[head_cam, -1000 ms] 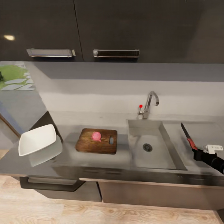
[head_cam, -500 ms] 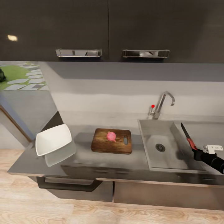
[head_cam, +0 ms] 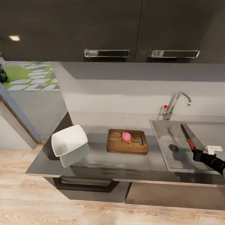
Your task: In the kitchen, take the Vidalia onion out of the sink, dice it on the chopping board with the paring knife, put the diced onion into the bowl on the countertop, then place both the paring knife and the chopping board into the sink.
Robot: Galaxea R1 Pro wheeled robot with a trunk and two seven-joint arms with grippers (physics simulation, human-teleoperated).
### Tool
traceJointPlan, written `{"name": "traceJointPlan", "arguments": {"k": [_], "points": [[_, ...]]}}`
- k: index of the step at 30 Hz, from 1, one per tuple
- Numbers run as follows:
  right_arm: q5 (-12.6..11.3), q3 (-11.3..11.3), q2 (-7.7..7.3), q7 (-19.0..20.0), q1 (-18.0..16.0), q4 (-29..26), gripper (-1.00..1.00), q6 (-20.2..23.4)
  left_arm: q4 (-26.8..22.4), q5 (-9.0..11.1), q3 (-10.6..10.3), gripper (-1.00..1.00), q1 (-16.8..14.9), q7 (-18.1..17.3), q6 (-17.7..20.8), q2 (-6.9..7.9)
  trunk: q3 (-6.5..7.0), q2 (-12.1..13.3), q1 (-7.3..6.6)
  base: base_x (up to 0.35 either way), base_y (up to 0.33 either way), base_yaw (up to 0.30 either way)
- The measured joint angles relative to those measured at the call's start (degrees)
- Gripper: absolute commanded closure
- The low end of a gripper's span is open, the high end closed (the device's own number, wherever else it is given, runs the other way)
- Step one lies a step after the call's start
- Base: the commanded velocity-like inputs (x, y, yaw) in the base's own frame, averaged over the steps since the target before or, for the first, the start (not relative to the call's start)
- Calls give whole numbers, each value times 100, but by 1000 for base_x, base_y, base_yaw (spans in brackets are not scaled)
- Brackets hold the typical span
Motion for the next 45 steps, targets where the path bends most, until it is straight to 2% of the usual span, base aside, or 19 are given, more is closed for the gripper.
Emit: {"name": "traceJointPlan", "arguments": {"k": [3, 4, 6, 9, 13, 14, 15, 18, 21, 22, 24, 25, 27, 28, 31, 33, 35, 37, 45], "points": [[14, 110, 27, -19, 0, -12, 100, -277, -4, 5, 5, -100, 0, -1, -271, 0, 0, 0, 0, 0, 302, 0], [50, 303, 33, -39, -1, -33, 100, -401, -9, 33, 4, -100, 0, 5, -575, 0, 0, 0, 0, 0, 302, 0], [81, 575, 35, -102, 0, -61, 100, -495, -15, 90, 5, -100, 4, 10, -783, 1, 0, 0, 0, 0, 302, 0], [92, 1254, 173, -812, 0, -389, 100, -858, -21, 178, 2, -100, 3, 10, -950, 8, 0, 1, 0, -27, 302, 0], [128, 1842, 249, -1687, -1, -719, 100, -1005, -19, 192, -2, -100, 5, 8, -1166, 6, 0, 1, 0, -18, 191, 0], [226, 2067, 259, -1956, 0, -774, 100, -1035, -17, 194, -2, -100, 5, 7, -1223, 9, 0, 1, 0, -3, 41, 0], [384, 2234, 263, -2226, 0, -820, 100, -1083, -15, 195, -2, -100, 5, 6, -1258, 14, 0, 0, 0, -2, 26, 0], [783, 2376, 290, -2756, 0, -952, 100, -1168, -14, 196, -2, -100, 8, 0, -1300, 28, 0, 0, 0, -1, 11, 0], [1385, 2417, 562, -3367, 1, -1060, 100, -1211, -14, 199, -3, -100, 10, 3, -1641, 36, 0, 1, 0, 0, 2, 0], [1713, 2427, 679, -3511, 1, -1075, 100, -1222, -14, 200, -3, -100, 11, 4, -1759, 33, 0, 1, 0, 0, 0, 0], [2226, 2435, 836, -3624, -1, -1085, 100, -1225, -14, 201, -2, -100, 11, 4, -1837, 30, 0, 0, 0, 0, 0, 0], [2571, 2435, 994, -3685, 0, -1089, 100, -1227, -13, 201, -3, -100, 8, 4, -1866, 26, 0, 0, 0, 0, 0, 0], [2959, 2434, 1274, -3774, -1, -1092, 100, -1227, -13, 199, -3, -100, 9, 4, -1886, 23, 0, 0, 0, 0, 0, 0], [3203, 2435, 1473, -3868, -1, -1090, 100, -1227, -13, 198, -3, -100, 10, 4, -1893, 21, 0, 0, 0, 0, 0, 0], [3848, 2450, 1758, -4087, 0, -1089, 100, -1226, -13, 194, -7, -100, 11, 4, -1899, 13, 0, 0, 0, 0, 0, 0], [4186, 2614, 1800, -4135, 0, -1082, 100, -1226, -13, 193, -10, -100, 9, 4, -1900, 11, 0, 0, 0, 0, 0, 0], [4670, 3082, 1821, -4185, 1, -1082, 100, -1222, -13, 193, -11, -100, 8, 1, -1900, 10, 0, 0, 0, 0, 0, 0], [4858, 3294, 1824, -4209, 1, -1085, 100, -1212, -14, 193, -11, -100, 6, -1, -1900, 10, 0, 0, 0, 0, 0, 0], [5276, 4038, 1830, -4157, 0, -1087, 100, -1114, -14, 194, -7, -100, 9, -2, -1907, 10, 0, 0, 0, 0, 0, 0]]}}
